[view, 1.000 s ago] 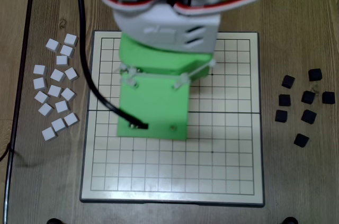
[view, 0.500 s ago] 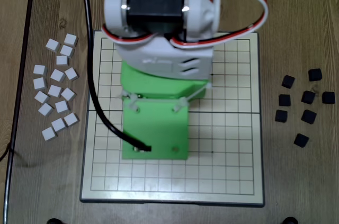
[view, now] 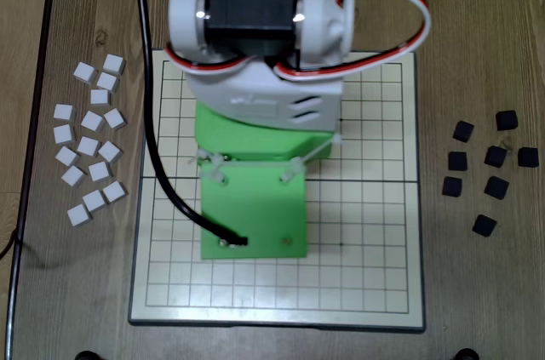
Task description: Grasp a Black stone and put it on the board on position (0,0).
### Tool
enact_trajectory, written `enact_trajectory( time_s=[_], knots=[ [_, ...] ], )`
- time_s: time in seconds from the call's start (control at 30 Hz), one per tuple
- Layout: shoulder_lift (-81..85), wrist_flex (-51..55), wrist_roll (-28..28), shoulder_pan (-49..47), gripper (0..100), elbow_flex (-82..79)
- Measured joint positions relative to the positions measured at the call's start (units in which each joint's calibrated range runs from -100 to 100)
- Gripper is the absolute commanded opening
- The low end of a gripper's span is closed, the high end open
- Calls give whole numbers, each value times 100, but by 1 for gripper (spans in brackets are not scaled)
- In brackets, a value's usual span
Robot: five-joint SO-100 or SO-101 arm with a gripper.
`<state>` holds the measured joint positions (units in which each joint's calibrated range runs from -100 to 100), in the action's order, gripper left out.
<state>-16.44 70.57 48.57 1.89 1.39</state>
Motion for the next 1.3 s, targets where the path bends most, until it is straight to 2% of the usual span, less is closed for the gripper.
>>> enact_trajectory(
  time_s=[1.3],
  knots=[
    [-192,-1031,-29,-129,6,-1010]
  ],
)
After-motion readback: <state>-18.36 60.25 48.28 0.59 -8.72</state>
